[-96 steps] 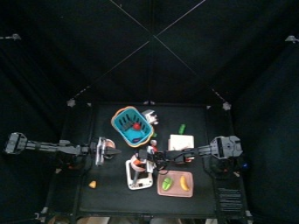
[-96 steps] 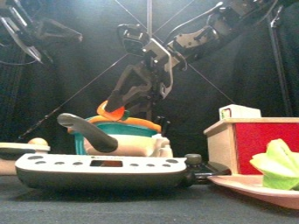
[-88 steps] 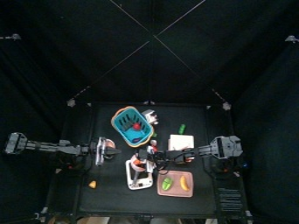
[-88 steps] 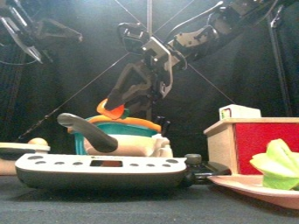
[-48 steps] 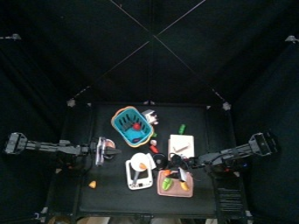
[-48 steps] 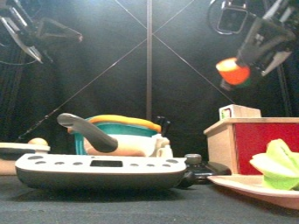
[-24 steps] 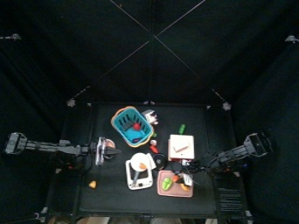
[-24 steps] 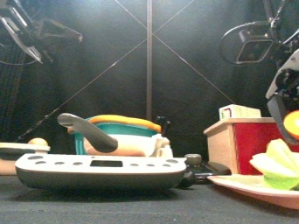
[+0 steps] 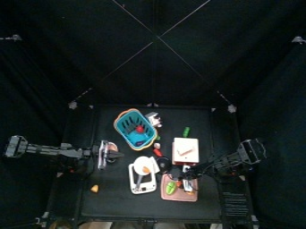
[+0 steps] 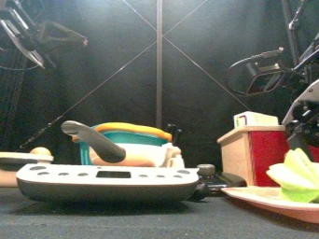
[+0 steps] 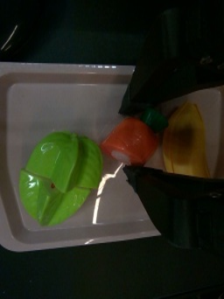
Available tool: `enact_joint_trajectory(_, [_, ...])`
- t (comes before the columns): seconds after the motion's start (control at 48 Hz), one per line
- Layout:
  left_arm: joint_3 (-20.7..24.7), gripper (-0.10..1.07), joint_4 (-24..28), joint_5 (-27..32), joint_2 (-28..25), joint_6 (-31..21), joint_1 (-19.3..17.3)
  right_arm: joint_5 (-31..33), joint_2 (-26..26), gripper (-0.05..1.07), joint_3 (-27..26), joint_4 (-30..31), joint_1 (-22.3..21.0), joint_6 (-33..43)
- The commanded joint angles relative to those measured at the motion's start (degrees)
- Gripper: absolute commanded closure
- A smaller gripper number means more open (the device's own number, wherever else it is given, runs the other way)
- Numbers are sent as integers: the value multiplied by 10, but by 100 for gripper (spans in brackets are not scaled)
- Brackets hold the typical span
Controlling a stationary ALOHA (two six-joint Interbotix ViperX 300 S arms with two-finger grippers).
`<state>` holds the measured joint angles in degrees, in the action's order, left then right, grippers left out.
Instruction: Place carrot top on plate
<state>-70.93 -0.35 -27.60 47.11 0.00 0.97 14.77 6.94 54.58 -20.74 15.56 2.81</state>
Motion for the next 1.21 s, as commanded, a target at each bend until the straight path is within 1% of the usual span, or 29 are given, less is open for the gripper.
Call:
enact_joint_trajectory(0.0, [7,100,-1,-5,-2,0,0,5,11,13,-11,0,-2,-1])
enact_joint_trajectory(0.146, [7,100,-1,-5,-1,0,0,10,21,6,-13,1,-2,-1])
enact_joint_trajectory(0.229, [7,100,-1,-5,-2,1,0,11,31,4,-14,2,-2,-2])
enact_joint_trajectory(0.458, [7,100,-1,-5,-1,0,0,13,58,4,-18,19,-2,-2])
enact_joint_trajectory(0.771, [5,100,-1,-5,-1,0,-1,12,62,4,-27,44,-2,-3])
enact_joint_trajectory(1.042, [5,100,-1,-5,-2,0,0,12,69,5,-65,88,-22,-4])
enact_joint_trajectory(1.104, [5,100,-1,-5,-1,0,-1,13,72,5,-69,104,-27,-3])
enact_joint_trajectory(1.188, [5,100,-1,-5,-1,0,0,12,76,5,-74,110,-31,-3])
